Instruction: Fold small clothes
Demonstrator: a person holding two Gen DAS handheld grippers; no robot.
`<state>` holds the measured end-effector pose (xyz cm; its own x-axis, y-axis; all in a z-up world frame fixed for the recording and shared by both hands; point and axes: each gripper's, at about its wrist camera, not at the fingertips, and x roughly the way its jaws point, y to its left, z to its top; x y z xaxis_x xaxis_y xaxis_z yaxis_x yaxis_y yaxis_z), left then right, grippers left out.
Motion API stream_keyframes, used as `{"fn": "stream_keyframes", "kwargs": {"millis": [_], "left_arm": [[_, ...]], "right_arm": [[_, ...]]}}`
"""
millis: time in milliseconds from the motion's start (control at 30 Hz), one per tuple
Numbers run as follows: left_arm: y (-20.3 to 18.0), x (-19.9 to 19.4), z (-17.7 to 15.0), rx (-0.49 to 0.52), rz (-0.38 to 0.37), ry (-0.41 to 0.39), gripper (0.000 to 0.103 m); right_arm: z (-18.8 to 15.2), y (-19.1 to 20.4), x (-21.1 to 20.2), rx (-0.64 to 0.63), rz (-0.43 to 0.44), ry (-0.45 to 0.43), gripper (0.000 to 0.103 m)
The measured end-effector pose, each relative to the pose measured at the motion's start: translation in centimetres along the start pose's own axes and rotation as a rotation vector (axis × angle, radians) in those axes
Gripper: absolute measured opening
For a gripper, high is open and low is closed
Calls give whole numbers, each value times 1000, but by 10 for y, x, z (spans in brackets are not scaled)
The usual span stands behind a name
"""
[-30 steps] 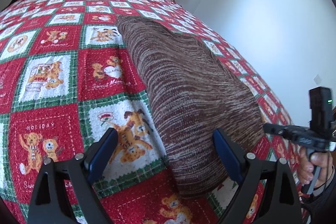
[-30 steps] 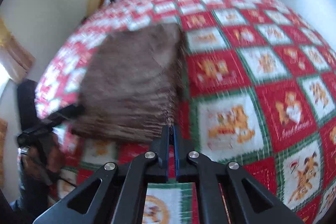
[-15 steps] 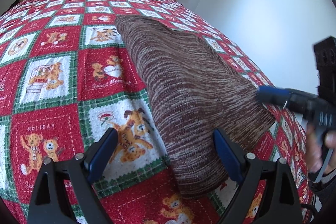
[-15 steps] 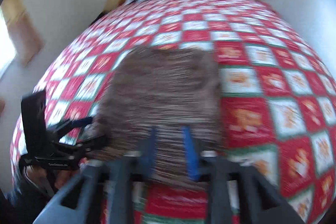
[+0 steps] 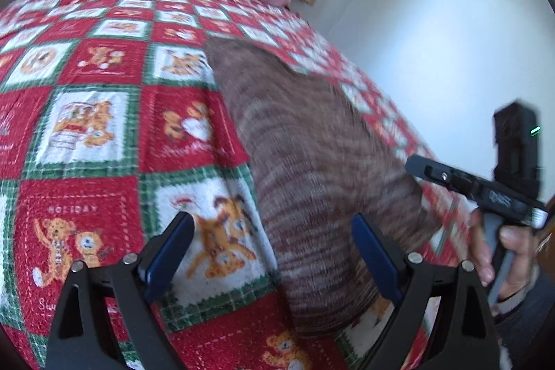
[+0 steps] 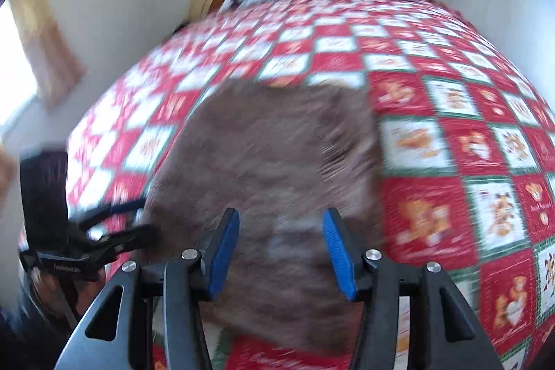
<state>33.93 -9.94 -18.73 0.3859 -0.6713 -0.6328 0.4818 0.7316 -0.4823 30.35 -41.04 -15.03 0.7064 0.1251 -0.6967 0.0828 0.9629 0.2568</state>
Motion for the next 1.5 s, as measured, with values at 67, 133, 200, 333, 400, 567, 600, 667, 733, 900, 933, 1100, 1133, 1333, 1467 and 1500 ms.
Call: {"fn": "stream_keyframes", "kwargs": {"millis": [67,133,200,333,400,567,600,667,733,900,933,1100,1133,1333,1467,1500], "left_arm": [[8,-1,2,-46,-21,-14,95],[9,1,3,-62,-39,-10,95],[4,5,2,-36,-37,-3,93],[-9,12,3,15,-55,-4,93],[-9,22,3,18,-51,36,87],[-2,26,6,-7,-82,49,77],[-2,27,6,-7,-84,55,75],[-2,30,5,-4,-97,72,60],[-4,35,4,7,-103,102,55],[-18,38,2,67,-52,118,55],[-18,37,2,69,-51,116,49],[-17,27,0,71,-43,92,29],[-20,26,-1,79,-35,86,27],[-22,0,-5,50,-53,84,24],[-29,-21,-7,78,-30,65,24],[-28,-33,-9,79,-19,58,24]], "right_arm": [[9,-21,0,66,13,-13,52],[19,-39,6,115,32,-16,56],[29,-55,17,163,61,-10,65],[40,-74,43,227,107,17,66],[45,-80,60,247,136,38,66],[51,-81,95,238,165,63,65],[53,-79,99,223,166,59,65],[56,-77,103,218,177,58,65],[55,-73,108,201,214,60,62],[51,-75,114,218,231,68,27],[50,-78,114,238,249,68,23],[51,-58,96,212,217,18,18],[50,-56,93,210,214,8,18],[53,-31,60,166,242,-45,17],[53,-7,43,146,277,-62,17],[50,-3,38,144,287,-66,17]]}}
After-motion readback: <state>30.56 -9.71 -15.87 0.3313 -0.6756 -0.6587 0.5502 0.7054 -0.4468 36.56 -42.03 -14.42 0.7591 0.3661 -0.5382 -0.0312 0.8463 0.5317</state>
